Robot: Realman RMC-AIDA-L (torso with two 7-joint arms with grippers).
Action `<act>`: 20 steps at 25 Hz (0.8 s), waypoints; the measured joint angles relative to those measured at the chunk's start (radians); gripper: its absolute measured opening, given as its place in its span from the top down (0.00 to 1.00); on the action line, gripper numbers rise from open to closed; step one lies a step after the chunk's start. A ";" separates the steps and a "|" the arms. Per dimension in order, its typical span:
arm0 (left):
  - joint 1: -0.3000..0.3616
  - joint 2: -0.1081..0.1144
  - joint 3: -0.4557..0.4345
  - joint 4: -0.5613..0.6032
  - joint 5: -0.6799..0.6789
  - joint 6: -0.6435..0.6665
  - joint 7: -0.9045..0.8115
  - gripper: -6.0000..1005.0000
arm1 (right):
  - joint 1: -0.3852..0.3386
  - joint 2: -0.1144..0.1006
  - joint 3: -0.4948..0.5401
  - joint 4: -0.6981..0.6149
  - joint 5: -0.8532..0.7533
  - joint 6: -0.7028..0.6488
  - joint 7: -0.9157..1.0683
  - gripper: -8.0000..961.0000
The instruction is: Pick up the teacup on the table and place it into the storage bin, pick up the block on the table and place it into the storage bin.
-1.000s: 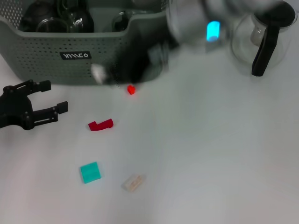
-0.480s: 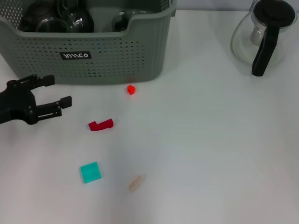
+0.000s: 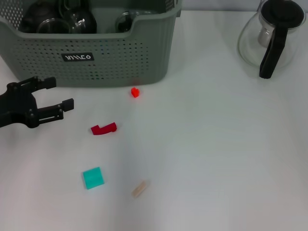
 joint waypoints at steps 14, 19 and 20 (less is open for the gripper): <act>0.000 0.003 0.002 -0.002 0.007 -0.008 0.004 0.18 | -0.367 0.006 -0.276 -0.087 0.151 -0.183 -0.038 0.17; 0.000 0.003 0.005 -0.001 0.008 -0.007 0.004 0.18 | -0.330 0.011 -0.393 0.144 0.186 -0.026 -0.099 0.17; 0.000 0.003 0.006 -0.001 0.008 -0.005 0.004 0.18 | -0.317 0.012 -0.423 0.191 0.199 0.016 -0.111 0.17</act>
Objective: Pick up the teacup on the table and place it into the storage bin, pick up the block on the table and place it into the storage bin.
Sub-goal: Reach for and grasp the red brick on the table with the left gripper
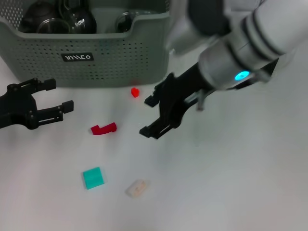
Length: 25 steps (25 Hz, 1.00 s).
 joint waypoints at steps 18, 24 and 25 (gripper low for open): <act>0.000 -0.006 -0.001 -0.003 0.000 0.000 0.001 0.18 | 0.113 0.016 -0.461 0.298 0.277 0.619 -0.043 0.17; 0.000 -0.006 -0.003 -0.003 0.000 -0.002 0.002 0.18 | 0.101 0.017 -0.469 0.331 0.390 0.626 -0.105 0.18; 0.000 -0.006 -0.003 -0.003 0.000 0.000 0.002 0.18 | 0.103 0.017 -0.471 0.353 0.422 0.641 -0.112 0.18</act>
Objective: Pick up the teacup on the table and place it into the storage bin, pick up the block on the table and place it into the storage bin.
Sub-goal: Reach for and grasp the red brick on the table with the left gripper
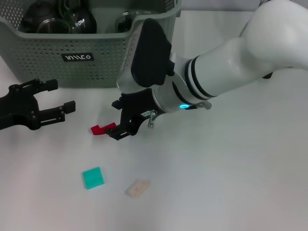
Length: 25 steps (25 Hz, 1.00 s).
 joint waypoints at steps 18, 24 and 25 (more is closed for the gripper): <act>-0.007 0.016 0.004 0.004 0.000 0.048 -0.010 0.17 | -0.027 -0.024 0.074 0.023 0.066 -0.139 -0.095 0.47; -0.003 0.027 -0.001 0.012 0.000 0.082 -0.048 0.17 | -0.083 -0.028 0.295 -0.018 -0.066 -0.353 -0.116 0.19; -0.003 0.028 0.000 0.021 0.000 0.085 -0.063 0.17 | -0.099 -0.028 0.336 -0.041 -0.092 -0.400 -0.120 0.15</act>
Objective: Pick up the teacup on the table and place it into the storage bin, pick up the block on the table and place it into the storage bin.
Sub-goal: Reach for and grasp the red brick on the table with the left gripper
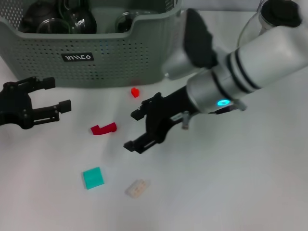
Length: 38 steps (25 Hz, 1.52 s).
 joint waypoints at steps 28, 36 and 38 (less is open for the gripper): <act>-0.265 -0.133 0.378 0.500 0.466 0.053 -0.441 0.17 | -0.227 -0.002 0.388 -0.207 -0.143 -0.397 -0.178 0.02; -0.308 -0.164 0.561 0.595 0.567 0.001 -0.598 0.17 | -0.221 -0.001 0.402 -0.206 -0.153 -0.377 -0.142 0.02; -0.307 -0.164 0.606 0.604 0.570 -0.007 -0.640 0.18 | -0.221 -0.001 0.402 -0.205 -0.153 -0.377 -0.142 0.02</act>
